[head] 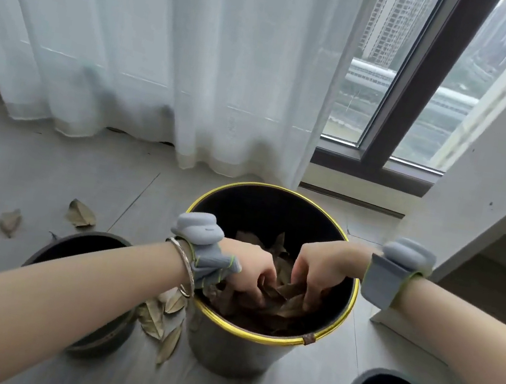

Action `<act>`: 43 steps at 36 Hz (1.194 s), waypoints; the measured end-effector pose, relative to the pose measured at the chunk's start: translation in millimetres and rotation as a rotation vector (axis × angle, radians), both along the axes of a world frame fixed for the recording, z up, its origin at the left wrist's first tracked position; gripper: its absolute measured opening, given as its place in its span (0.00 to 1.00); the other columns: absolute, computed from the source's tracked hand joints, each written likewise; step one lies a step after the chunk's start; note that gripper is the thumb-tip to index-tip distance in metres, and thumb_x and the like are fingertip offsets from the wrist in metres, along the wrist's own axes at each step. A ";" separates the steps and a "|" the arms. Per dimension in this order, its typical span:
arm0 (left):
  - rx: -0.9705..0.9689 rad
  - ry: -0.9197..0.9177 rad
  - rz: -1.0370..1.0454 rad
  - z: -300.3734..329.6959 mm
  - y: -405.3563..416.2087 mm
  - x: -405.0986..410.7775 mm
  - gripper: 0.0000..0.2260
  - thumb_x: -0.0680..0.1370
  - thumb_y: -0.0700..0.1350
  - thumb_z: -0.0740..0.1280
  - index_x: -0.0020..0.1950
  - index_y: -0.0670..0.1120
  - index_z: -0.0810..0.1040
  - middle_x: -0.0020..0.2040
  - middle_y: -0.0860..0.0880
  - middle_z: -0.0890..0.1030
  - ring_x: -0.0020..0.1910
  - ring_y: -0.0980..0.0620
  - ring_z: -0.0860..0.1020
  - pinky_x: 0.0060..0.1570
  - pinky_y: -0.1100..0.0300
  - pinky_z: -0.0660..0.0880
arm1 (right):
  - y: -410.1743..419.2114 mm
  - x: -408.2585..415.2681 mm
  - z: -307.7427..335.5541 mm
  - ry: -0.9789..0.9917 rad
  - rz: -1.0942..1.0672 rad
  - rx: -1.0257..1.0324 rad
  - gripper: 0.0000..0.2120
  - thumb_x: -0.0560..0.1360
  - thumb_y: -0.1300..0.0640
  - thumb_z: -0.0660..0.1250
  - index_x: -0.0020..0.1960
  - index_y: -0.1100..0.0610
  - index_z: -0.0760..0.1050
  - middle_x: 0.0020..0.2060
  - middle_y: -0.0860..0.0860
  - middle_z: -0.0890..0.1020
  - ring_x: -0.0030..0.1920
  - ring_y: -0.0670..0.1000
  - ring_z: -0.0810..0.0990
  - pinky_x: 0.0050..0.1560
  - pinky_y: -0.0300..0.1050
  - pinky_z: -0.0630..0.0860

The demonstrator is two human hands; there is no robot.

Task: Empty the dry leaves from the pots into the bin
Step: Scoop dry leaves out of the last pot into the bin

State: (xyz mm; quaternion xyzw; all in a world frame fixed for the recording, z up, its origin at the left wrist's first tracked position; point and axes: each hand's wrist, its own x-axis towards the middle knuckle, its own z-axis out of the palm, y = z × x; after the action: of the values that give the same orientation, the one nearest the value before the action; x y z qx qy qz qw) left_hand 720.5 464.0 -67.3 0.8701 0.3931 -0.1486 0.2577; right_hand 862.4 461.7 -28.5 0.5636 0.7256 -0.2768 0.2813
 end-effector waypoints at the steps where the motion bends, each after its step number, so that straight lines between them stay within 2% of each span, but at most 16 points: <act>1: -0.006 0.012 0.008 -1.9 1.2 -0.4 0.13 0.75 0.49 0.68 0.59 0.48 0.78 0.55 0.48 0.81 0.54 0.49 0.78 0.52 0.58 0.73 | -0.5 -1.5 -3.8 -0.023 0.008 0.009 0.16 0.71 0.57 0.73 0.58 0.56 0.80 0.54 0.54 0.82 0.51 0.51 0.79 0.54 0.43 0.77; 7: -0.048 0.043 0.072 0.9 6.2 -10.4 0.17 0.75 0.49 0.69 0.62 0.48 0.76 0.59 0.50 0.80 0.53 0.51 0.77 0.50 0.62 0.70 | 1.5 -6.2 -13.4 -0.072 0.027 0.044 0.20 0.70 0.57 0.73 0.62 0.55 0.77 0.56 0.53 0.80 0.57 0.53 0.78 0.57 0.44 0.76; 9: -0.078 0.016 0.097 5.3 7.6 -15.7 0.16 0.74 0.49 0.70 0.61 0.48 0.77 0.58 0.50 0.80 0.49 0.55 0.76 0.48 0.63 0.70 | 6.6 -4.0 -10.4 -0.048 0.013 0.055 0.20 0.69 0.57 0.74 0.61 0.53 0.78 0.56 0.51 0.81 0.56 0.52 0.79 0.55 0.43 0.77; 13: -0.111 -0.072 0.128 17.8 9.2 -29.7 0.15 0.74 0.47 0.72 0.59 0.49 0.78 0.56 0.51 0.82 0.52 0.56 0.78 0.51 0.65 0.71 | 18.7 -3.2 -2.0 0.052 -0.070 0.113 0.18 0.68 0.59 0.75 0.57 0.52 0.80 0.52 0.51 0.83 0.53 0.51 0.81 0.47 0.38 0.77; 16: -0.091 -0.170 0.159 25.7 8.5 -42.5 0.14 0.74 0.46 0.71 0.59 0.48 0.77 0.56 0.52 0.82 0.52 0.57 0.79 0.53 0.66 0.72 | 26.1 -9.5 4.5 0.192 -0.157 0.154 0.16 0.69 0.63 0.73 0.56 0.55 0.79 0.52 0.55 0.84 0.48 0.53 0.83 0.46 0.40 0.79; 20: -0.045 -0.383 0.247 32.7 3.9 -69.0 0.11 0.75 0.44 0.70 0.57 0.49 0.79 0.52 0.52 0.83 0.51 0.57 0.81 0.55 0.66 0.75 | 30.6 -27.2 11.2 0.447 -0.245 0.210 0.11 0.70 0.67 0.70 0.50 0.57 0.79 0.49 0.60 0.84 0.42 0.53 0.81 0.50 0.46 0.80; 23: -0.056 -0.569 0.344 36.1 0.3 -91.6 0.07 0.75 0.42 0.70 0.53 0.48 0.80 0.47 0.52 0.84 0.47 0.58 0.82 0.51 0.67 0.77 | 31.2 -44.8 12.0 0.607 -0.272 0.194 0.09 0.72 0.67 0.69 0.51 0.60 0.79 0.44 0.58 0.84 0.40 0.53 0.82 0.44 0.41 0.82; 25: -0.056 -0.676 0.429 38.9 -2.3 -110.8 0.05 0.76 0.42 0.69 0.51 0.48 0.81 0.43 0.53 0.84 0.42 0.59 0.81 0.44 0.68 0.77 | 29.8 -63.3 12.6 0.721 -0.273 0.161 0.10 0.73 0.67 0.70 0.54 0.64 0.79 0.42 0.58 0.83 0.37 0.50 0.82 0.37 0.36 0.81; 28: 0.014 -0.759 0.608 37.5 -5.4 -143.9 0.04 0.77 0.42 0.68 0.50 0.46 0.80 0.41 0.49 0.83 0.38 0.59 0.80 0.39 0.68 0.77 | 25.1 -96.7 14.2 0.852 -0.238 0.137 0.10 0.73 0.65 0.69 0.54 0.66 0.79 0.42 0.60 0.83 0.35 0.48 0.82 0.36 0.34 0.80; 30: 0.072 -0.692 0.656 29.9 -6.4 -163.5 0.03 0.77 0.42 0.67 0.49 0.45 0.79 0.41 0.48 0.83 0.36 0.59 0.80 0.38 0.68 0.77 | 22.0 -114.7 13.6 0.906 -0.232 0.136 0.08 0.73 0.64 0.70 0.52 0.65 0.79 0.39 0.57 0.83 0.33 0.46 0.82 0.36 0.34 0.80; 33: 0.134 -0.355 0.629 11.0 -15.6 -197.4 0.06 0.77 0.45 0.67 0.52 0.46 0.80 0.43 0.50 0.83 0.34 0.65 0.78 0.38 0.74 0.74 | 20.6 -143.9 9.7 0.951 -0.232 0.135 0.05 0.73 0.64 0.70 0.48 0.63 0.79 0.35 0.54 0.82 0.31 0.46 0.81 0.36 0.36 0.80; 35: 0.129 -0.134 0.603 -3.1 -26.2 -219.9 0.09 0.77 0.48 0.67 0.55 0.47 0.79 0.49 0.52 0.83 0.41 0.63 0.79 0.45 0.72 0.73 | 18.9 -166.0 5.5 0.938 -0.220 0.143 0.04 0.73 0.66 0.69 0.48 0.65 0.79 0.34 0.55 0.81 0.31 0.48 0.80 0.36 0.37 0.81; 38: 0.090 0.037 0.604 -25.2 -40.4 -240.7 0.13 0.76 0.49 0.68 0.60 0.47 0.77 0.56 0.51 0.81 0.53 0.55 0.79 0.56 0.63 0.74 | 13.1 -197.2 -7.7 0.790 -0.132 0.179 0.05 0.72 0.66 0.68 0.47 0.66 0.80 0.36 0.58 0.82 0.33 0.51 0.81 0.41 0.40 0.82; 41: 0.105 0.179 0.553 -41.1 -49.0 -247.5 0.18 0.75 0.51 0.69 0.63 0.49 0.74 0.60 0.51 0.78 0.58 0.52 0.77 0.57 0.59 0.74 | -1.7 -224.1 -29.8 0.564 0.037 0.145 0.10 0.72 0.61 0.70 0.51 0.64 0.79 0.37 0.57 0.82 0.37 0.54 0.83 0.38 0.39 0.79; 43: 0.125 0.242 0.512 -48.1 -49.6 -244.9 0.20 0.74 0.52 0.69 0.64 0.49 0.73 0.60 0.50 0.77 0.58 0.50 0.76 0.56 0.57 0.74 | -12.3 -237.1 -43.2 0.351 0.206 0.189 0.14 0.72 0.56 0.70 0.55 0.63 0.78 0.42 0.56 0.80 0.44 0.55 0.81 0.39 0.42 0.77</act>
State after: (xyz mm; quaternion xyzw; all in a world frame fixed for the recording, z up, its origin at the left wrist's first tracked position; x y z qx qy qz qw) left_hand 475.6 414.4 -115.4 0.7327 0.6361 -0.1572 0.1840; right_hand 625.3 449.4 -71.7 0.4538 0.8398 -0.2712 0.1235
